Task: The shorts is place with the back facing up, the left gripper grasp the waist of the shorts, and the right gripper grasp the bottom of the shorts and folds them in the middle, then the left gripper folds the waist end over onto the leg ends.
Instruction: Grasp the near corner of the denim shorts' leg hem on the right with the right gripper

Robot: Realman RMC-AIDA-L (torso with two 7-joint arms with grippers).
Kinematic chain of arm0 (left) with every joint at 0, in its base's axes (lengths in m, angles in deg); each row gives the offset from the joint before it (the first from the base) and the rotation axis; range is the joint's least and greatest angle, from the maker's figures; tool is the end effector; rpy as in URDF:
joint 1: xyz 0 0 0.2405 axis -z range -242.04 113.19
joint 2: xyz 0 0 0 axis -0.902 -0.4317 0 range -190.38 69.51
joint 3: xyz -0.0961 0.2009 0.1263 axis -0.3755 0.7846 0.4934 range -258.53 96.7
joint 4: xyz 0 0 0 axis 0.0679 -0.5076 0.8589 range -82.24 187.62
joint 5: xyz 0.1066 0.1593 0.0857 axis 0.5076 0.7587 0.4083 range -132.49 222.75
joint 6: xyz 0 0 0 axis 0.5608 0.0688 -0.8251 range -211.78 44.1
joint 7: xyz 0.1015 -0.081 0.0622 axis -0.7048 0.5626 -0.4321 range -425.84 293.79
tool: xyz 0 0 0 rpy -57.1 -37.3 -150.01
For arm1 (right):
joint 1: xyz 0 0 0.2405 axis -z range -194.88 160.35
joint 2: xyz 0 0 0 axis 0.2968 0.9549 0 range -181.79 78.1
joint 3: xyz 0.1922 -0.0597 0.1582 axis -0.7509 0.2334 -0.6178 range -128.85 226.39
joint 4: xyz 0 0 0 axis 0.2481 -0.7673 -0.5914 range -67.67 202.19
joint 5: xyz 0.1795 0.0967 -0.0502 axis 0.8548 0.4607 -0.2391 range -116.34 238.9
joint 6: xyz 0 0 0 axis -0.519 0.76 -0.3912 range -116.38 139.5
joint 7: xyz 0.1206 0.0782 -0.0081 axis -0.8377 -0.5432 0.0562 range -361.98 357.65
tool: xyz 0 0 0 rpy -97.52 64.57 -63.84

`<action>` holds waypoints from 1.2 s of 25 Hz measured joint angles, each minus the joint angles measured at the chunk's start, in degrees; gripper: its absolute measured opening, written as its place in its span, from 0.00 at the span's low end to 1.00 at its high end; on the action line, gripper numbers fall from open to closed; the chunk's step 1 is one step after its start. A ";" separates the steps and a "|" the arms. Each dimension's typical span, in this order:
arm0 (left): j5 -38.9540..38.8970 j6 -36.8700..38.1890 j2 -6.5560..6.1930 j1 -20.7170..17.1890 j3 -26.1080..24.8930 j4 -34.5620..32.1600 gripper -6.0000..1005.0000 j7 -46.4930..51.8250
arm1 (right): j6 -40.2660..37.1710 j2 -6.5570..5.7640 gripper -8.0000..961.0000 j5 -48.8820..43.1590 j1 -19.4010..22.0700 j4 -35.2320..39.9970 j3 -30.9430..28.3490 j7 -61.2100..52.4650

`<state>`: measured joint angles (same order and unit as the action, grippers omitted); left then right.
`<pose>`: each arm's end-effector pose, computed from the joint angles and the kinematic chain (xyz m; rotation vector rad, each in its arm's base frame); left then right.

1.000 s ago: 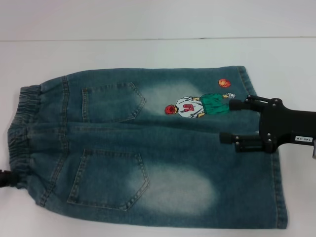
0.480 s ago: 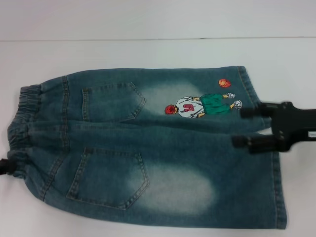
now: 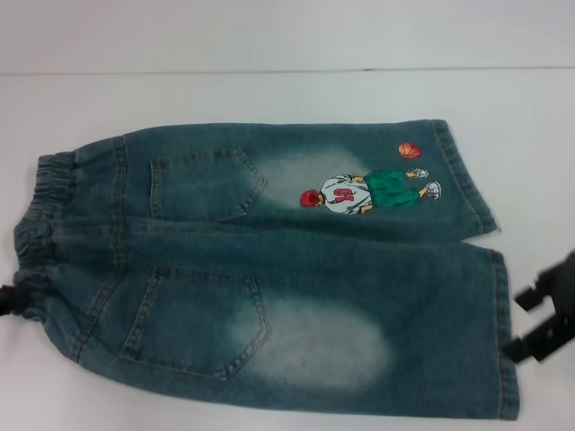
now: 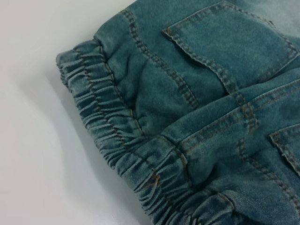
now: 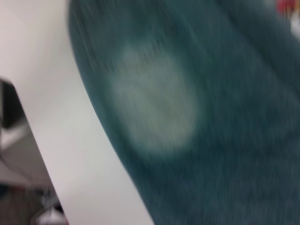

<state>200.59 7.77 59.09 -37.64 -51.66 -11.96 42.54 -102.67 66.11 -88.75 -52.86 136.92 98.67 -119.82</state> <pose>-0.3442 0.3034 0.0859 -2.4024 -1.1930 0.1811 0.2341 0.3155 0.0597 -2.9301 1.0107 -0.4232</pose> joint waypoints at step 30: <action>0.02 -1.44 0.49 -0.51 -0.51 0.04 0.09 -0.48 | 0.40 1.28 0.98 -6.36 -2.21 -10.60 17.35 -13.28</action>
<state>200.61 6.33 59.58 -38.15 -52.18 -11.92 42.06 -102.27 67.39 -95.10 -55.07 126.31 116.02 -133.10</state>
